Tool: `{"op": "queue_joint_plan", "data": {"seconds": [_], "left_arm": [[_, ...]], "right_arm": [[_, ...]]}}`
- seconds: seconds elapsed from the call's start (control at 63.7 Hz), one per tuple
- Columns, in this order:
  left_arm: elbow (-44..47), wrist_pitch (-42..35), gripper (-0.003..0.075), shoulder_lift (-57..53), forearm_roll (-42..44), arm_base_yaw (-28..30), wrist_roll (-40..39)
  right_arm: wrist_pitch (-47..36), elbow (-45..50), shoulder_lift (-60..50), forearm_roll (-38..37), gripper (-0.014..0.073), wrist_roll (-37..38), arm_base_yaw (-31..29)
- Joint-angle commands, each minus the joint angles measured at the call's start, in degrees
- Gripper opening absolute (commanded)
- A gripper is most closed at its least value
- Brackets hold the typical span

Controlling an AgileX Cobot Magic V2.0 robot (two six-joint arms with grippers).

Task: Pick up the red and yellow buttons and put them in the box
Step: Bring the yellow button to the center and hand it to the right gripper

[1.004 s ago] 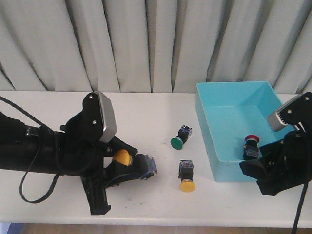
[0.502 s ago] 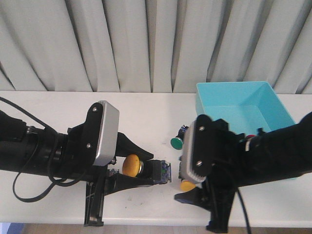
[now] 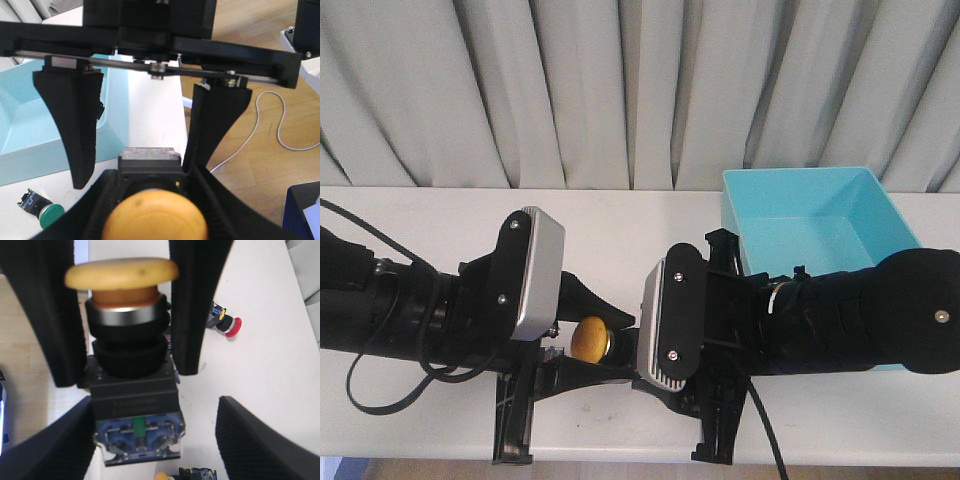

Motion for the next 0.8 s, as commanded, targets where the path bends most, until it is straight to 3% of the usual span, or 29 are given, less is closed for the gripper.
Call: {"op": "queue_joint_plan", "data": {"seconds": [0.0, 0.251, 0.455, 0.785], "left_arm": [[-1.5, 1.3, 0.0199, -1.6, -4.3, -0.1, -0.1], [-1.5, 1.2, 0.0199, -1.6, -4.3, -0.1, -0.1], [-1.5, 1.1, 0.0219, -1.6, -4.3, -0.1, -0.2], [-1.5, 1.2, 0.0482, -1.6, -4.2, -0.1, -0.4]], "right_arm": [[-2.0, -1.8, -1.3, 1.2, 0.0426, -0.5, 0.2], [1.1, -1.8, -1.3, 1.2, 0.027, -0.5, 0.2], [1.5, -1.8, -1.3, 1.2, 0.0235, -0.5, 0.2], [1.5, -1.8, -1.3, 1.7, 0.024, -0.3, 0.1]]}}
